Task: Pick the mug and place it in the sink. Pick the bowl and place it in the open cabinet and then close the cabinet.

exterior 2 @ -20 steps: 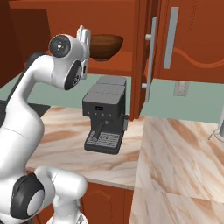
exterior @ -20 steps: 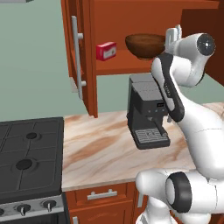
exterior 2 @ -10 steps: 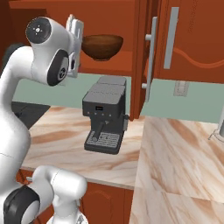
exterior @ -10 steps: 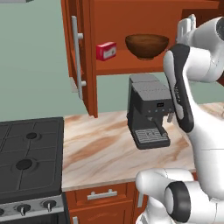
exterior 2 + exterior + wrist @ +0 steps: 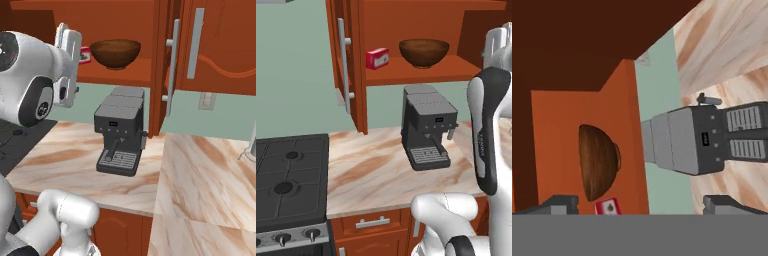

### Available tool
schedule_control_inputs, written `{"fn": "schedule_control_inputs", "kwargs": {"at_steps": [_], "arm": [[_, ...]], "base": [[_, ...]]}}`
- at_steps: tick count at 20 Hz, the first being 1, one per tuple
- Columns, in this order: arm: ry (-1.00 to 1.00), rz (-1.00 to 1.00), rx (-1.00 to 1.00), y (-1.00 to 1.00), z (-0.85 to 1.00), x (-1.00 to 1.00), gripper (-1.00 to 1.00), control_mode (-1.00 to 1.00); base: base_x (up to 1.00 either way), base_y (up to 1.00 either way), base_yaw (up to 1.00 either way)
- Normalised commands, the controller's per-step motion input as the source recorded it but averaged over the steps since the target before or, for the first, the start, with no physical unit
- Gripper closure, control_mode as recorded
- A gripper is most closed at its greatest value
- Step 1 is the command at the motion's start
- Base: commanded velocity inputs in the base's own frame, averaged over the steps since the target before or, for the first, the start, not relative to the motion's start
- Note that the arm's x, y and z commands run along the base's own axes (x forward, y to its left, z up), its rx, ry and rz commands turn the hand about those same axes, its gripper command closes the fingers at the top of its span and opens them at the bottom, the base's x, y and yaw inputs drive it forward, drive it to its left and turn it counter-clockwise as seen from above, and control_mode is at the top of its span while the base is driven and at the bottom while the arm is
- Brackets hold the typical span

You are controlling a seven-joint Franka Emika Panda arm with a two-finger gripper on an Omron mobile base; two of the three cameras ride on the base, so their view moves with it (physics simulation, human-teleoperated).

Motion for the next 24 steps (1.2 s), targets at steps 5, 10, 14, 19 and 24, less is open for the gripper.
{"fn": "schedule_control_inputs", "kwargs": {"at_steps": [5,10,14,19,24], "arm": [[-0.16,0.0,0.0,-0.05,-0.18,-1.0,-1.0,-1.0],[-0.11,0.0,0.02,-0.15,-0.05,-0.89,-1.0,-1.0],[0.0,0.0,0.09,-0.28,-0.06,-0.46,-1.0,-1.0],[0.0,0.0,0.05,-0.28,-0.01,-0.21,-1.0,-1.0],[0.0,0.0,0.04,-0.36,0.0,-0.03,-1.0,-1.0]], "base": [[0.0,0.0,0.0],[0.0,0.0,0.0],[0.0,0.0,0.0],[0.0,0.0,0.0],[0.0,0.0,0.0]]}}
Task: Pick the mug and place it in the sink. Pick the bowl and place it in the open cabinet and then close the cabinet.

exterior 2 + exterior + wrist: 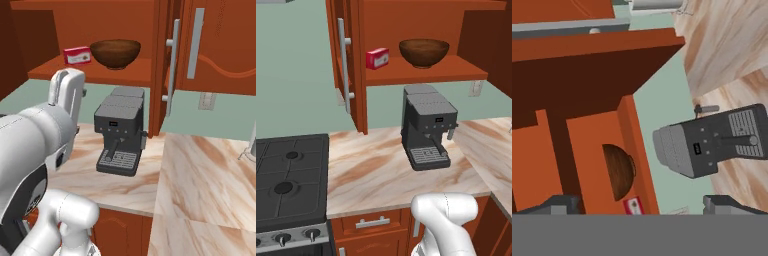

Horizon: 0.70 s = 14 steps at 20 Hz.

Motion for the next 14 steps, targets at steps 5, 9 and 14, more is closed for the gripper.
{"fn": "schedule_control_inputs", "kwargs": {"at_steps": [5,9,14], "arm": [[-0.01,0.0,0.05,-0.37,0.0,-0.13,-1.0,-1.0],[-0.08,0.0,0.03,-0.35,0.0,-0.34,-1.0,-1.0],[-0.06,0.0,0.03,-0.44,0.0,-0.24,-1.0,-1.0]], "base": [[0.0,0.0,0.0],[0.0,0.0,0.0],[0.0,0.0,0.0]]}}
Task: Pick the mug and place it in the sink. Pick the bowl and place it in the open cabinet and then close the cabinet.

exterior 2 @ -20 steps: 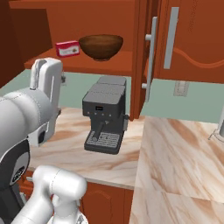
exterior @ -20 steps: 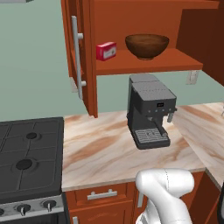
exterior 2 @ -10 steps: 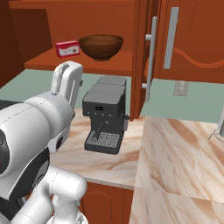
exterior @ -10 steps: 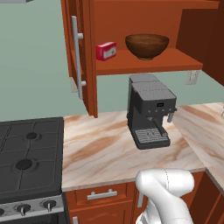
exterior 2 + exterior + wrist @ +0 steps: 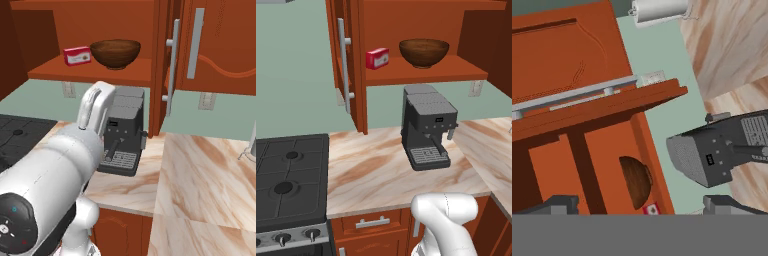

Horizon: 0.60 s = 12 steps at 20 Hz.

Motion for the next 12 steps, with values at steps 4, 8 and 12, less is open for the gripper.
{"fn": "schedule_control_inputs", "kwargs": {"at_steps": [4,8,12], "arm": [[-0.04,0.01,0.03,-0.39,-0.02,-0.01,-1.0,-1.0],[-0.16,0.07,0.0,-0.23,-0.11,0.0,-1.0,-1.0],[-0.19,0.1,0.0,-0.25,-0.16,0.0,-1.0,-1.0]], "base": [[0.0,0.0,0.0],[0.0,0.0,0.0],[0.0,0.0,0.0]]}}
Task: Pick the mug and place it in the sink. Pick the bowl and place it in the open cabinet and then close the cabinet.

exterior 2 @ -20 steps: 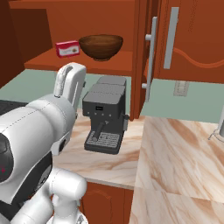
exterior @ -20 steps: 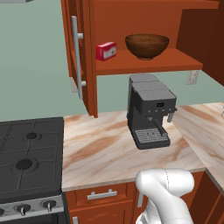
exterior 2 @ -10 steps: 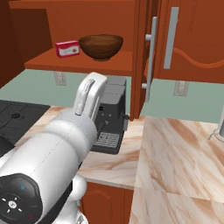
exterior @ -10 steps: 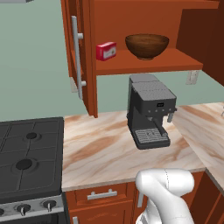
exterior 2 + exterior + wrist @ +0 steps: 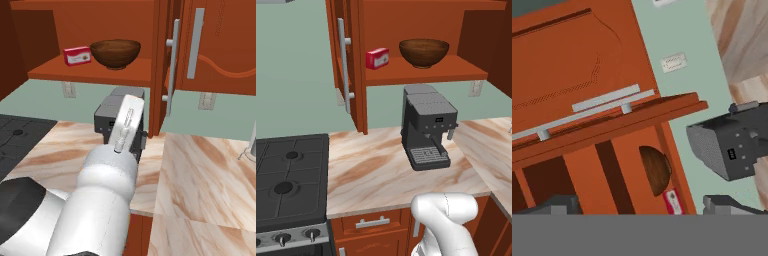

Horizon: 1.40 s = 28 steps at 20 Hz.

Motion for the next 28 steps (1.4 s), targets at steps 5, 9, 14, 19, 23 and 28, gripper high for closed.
{"fn": "schedule_control_inputs", "kwargs": {"at_steps": [5,9,14,19,23,28], "arm": [[-0.18,0.1,0.0,-0.18,-0.28,0.01,-1.0,-1.0],[-0.09,0.07,0.0,-0.22,-0.23,0.17,-1.0,-1.0],[-0.01,0.08,0.0,-0.27,-0.11,0.21,-1.0,-1.0],[0.0,0.1,0.0,-0.32,-0.09,0.29,-1.0,-1.0],[0.0,0.11,0.0,-0.32,-0.07,0.26,-1.0,-1.0],[0.0,0.1,0.0,-0.23,-0.1,0.35,-1.0,-1.0]], "base": [[0.0,0.0,0.0],[0.0,0.0,0.0],[0.0,0.0,0.0],[0.0,0.0,0.0],[0.0,0.0,0.0],[0.0,0.0,0.0]]}}
